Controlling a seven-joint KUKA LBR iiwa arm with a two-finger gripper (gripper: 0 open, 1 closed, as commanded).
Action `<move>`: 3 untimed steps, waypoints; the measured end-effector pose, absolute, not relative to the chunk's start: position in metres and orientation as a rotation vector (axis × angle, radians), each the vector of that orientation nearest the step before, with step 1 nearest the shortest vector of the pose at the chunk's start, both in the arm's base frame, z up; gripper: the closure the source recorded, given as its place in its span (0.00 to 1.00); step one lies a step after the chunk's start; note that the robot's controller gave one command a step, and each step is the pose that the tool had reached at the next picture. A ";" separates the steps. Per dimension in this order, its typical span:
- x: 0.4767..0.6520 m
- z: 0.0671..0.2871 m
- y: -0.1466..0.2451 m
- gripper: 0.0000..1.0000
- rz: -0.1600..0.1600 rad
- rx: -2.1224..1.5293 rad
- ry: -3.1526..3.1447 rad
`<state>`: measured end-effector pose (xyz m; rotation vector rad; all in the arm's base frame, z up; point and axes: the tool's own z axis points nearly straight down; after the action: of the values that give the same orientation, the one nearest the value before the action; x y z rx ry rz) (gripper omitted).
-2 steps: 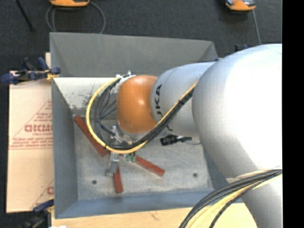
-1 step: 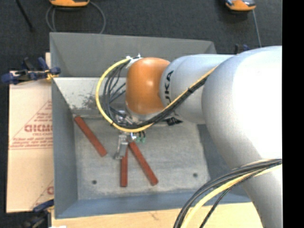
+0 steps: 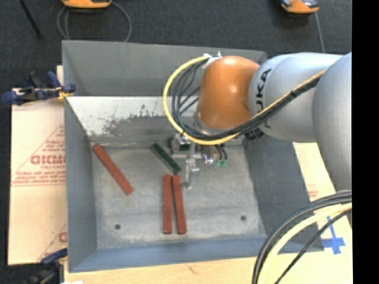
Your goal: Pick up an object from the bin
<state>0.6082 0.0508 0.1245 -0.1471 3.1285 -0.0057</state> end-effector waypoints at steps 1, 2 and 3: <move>0.576 0.287 0.099 0.00 0.000 -0.435 3.098; 0.539 0.182 0.160 0.00 0.003 -0.116 3.143; 0.507 0.143 0.111 0.00 -0.001 -0.616 3.082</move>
Offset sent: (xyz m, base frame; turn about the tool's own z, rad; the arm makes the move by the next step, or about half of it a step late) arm -0.0340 0.0485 0.1563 -0.1864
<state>0.5067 0.1110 0.1430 -0.6164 3.0824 -0.0006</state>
